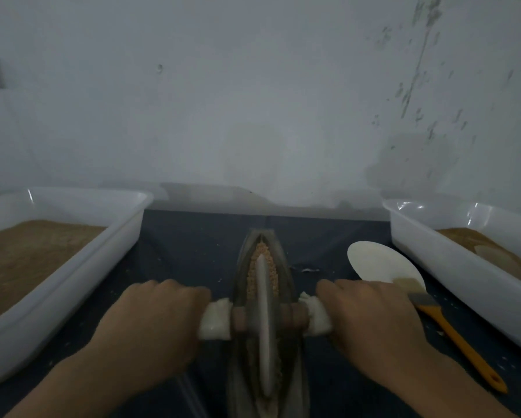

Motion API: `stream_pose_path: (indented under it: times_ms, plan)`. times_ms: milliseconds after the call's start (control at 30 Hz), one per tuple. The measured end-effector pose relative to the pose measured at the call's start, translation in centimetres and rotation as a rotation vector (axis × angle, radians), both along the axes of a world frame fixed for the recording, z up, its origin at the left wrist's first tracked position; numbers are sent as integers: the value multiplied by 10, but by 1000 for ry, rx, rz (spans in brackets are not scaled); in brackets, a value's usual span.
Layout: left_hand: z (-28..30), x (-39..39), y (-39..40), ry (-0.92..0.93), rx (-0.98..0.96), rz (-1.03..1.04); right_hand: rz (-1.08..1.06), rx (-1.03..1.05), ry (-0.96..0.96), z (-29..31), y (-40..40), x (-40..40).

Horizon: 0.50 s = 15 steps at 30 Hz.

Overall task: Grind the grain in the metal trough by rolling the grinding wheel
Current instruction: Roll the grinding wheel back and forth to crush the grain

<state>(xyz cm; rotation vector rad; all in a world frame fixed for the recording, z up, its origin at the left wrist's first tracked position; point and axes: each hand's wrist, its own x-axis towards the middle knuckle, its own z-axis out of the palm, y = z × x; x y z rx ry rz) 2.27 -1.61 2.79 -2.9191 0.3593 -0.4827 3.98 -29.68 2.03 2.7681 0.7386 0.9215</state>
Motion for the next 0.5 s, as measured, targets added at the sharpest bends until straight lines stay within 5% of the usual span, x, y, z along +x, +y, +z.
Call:
stream_pose_path:
  times_ms: [267,500]
  plan:
    - [-12,81,-9,-202,24,38,-151,-13,8,-2,16,83]
    - [-9,20,-7,-86,8,41,-24,-32,-29,5,7,12]
